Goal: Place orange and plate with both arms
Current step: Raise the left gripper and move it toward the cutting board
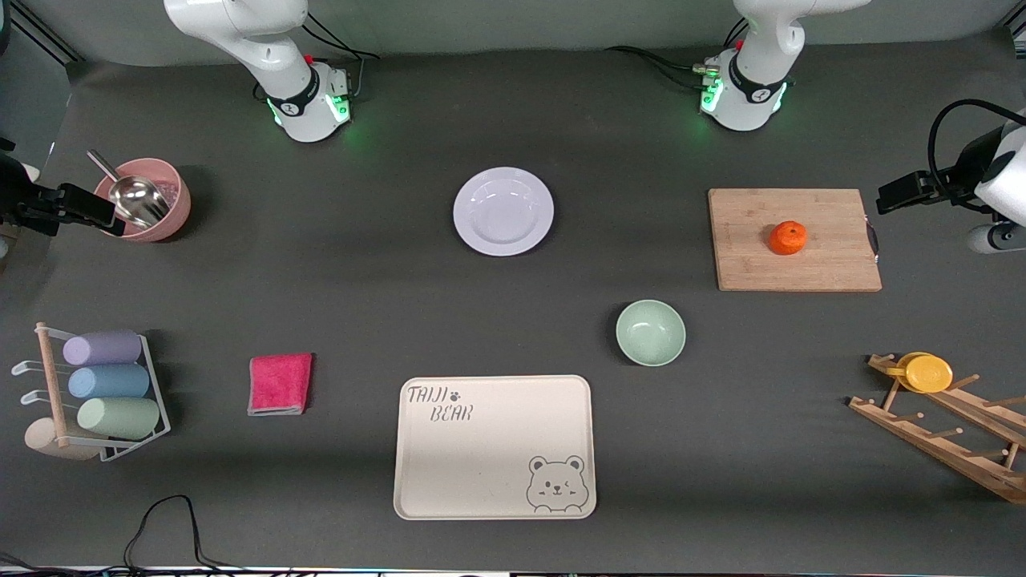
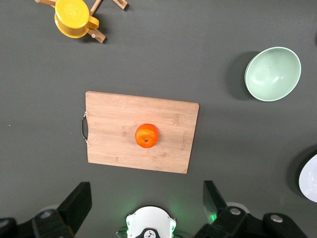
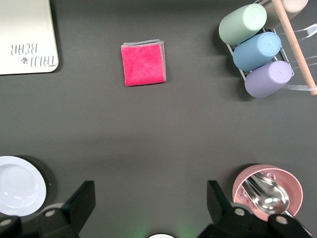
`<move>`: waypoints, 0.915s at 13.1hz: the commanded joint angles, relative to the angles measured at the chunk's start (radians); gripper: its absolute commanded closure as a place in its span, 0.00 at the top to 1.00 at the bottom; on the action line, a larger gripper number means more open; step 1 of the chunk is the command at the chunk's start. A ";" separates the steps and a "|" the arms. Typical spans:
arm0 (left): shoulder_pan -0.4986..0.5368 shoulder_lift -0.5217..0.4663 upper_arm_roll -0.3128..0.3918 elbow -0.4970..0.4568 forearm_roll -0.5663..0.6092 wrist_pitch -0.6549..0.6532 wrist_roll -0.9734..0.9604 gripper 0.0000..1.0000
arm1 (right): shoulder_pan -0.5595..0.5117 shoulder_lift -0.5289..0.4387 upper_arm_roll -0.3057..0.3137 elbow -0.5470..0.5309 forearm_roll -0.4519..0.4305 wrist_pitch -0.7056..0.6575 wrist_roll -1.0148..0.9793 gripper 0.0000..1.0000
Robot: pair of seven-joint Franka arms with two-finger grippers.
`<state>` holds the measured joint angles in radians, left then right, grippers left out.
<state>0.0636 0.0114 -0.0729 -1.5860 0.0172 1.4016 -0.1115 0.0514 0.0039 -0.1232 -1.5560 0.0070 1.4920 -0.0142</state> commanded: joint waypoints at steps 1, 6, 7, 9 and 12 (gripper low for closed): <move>0.005 -0.010 -0.002 0.015 -0.005 -0.026 -0.013 1.00 | 0.002 -0.015 0.003 -0.007 -0.004 -0.015 0.023 1.00; 0.007 -0.008 -0.002 0.018 -0.006 -0.038 -0.008 1.00 | 0.002 -0.015 0.004 -0.006 -0.004 -0.013 0.023 1.00; 0.005 -0.011 -0.002 0.015 -0.006 -0.041 -0.008 1.00 | 0.002 -0.015 0.004 -0.006 -0.004 -0.013 0.023 1.00; 0.005 -0.037 -0.002 -0.009 -0.005 -0.050 -0.010 1.00 | 0.004 -0.015 0.005 -0.001 -0.004 -0.013 0.023 1.00; 0.012 -0.173 -0.002 -0.154 -0.006 -0.053 -0.008 1.00 | 0.005 -0.016 0.007 -0.001 -0.004 -0.013 0.025 1.00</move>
<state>0.0649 -0.0293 -0.0710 -1.6114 0.0169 1.3454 -0.1191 0.0524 0.0031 -0.1207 -1.5560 0.0070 1.4919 -0.0142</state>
